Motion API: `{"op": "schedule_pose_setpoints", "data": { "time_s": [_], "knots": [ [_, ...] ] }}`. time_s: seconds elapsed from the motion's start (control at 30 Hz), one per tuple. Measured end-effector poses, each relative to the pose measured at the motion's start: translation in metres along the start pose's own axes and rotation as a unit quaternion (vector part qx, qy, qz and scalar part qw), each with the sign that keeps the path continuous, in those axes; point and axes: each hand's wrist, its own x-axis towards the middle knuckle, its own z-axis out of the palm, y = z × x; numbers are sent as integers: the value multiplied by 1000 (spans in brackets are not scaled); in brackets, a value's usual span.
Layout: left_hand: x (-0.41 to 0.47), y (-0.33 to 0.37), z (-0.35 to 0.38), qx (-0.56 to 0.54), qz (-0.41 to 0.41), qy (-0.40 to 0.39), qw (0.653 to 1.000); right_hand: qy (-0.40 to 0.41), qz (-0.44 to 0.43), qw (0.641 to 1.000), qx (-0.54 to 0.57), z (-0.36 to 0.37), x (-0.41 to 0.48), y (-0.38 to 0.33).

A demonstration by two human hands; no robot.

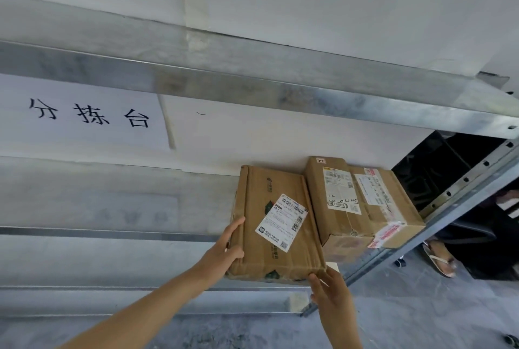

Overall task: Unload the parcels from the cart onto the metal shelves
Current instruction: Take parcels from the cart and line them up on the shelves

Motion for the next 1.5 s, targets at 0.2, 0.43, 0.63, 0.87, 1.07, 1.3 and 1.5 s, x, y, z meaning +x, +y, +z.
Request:
{"op": "schedule_pose_setpoints", "data": {
  "time_s": [0.2, 0.43, 0.63, 0.87, 1.07, 1.3, 1.5],
  "knots": [
    [8, 6, 9, 8, 5, 10, 1000, 23, -4, 998, -62, 8, 11, -1],
    [12, 10, 10, -15, 19, 14, 1000, 85, 11, 994, -74, 21, 14, -15],
    [15, 4, 4, 1, 32, 25, 999, 136, 108, 985, -16, 36, 17, -21],
    [-1, 8, -41, 171, 109, 139, 969, -59, 280, 957, 40, 69, -14, -40],
    [-40, 6, -128, 333, 102, 336, 875, -218, -13, 965, -141, 117, -39, -70],
    [-111, -21, -192, 478, 22, 427, 768, -290, -298, 874, -250, 163, -30, -126],
    [-176, -53, -223, 517, -64, 497, 694, -303, -424, 786, -334, 235, -46, -154]
  ]
}}
